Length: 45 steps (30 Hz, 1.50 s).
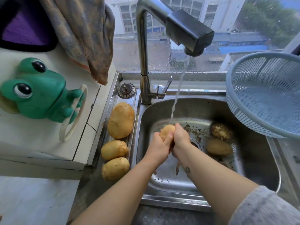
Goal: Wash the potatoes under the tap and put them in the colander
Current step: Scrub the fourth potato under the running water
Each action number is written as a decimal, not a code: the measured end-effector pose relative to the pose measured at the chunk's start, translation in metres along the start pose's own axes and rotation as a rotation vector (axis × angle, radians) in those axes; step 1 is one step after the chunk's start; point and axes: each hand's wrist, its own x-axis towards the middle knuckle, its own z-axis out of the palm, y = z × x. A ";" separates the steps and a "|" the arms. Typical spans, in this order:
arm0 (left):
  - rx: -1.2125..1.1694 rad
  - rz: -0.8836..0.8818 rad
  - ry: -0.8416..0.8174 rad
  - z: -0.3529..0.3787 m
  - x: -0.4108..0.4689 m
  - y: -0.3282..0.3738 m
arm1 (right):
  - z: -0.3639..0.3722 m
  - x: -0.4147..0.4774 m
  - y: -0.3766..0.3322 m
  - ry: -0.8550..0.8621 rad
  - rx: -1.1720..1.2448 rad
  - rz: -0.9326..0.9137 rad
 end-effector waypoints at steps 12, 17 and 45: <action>-0.333 -0.300 0.028 -0.015 0.017 0.008 | -0.017 -0.017 0.015 -0.401 -0.349 -0.361; -0.105 0.020 0.038 -0.002 0.009 0.007 | -0.011 -0.021 0.004 -0.288 -0.155 -0.322; -0.348 -0.213 -0.406 -0.055 0.011 0.039 | -0.050 -0.005 -0.058 -0.724 -0.449 -0.240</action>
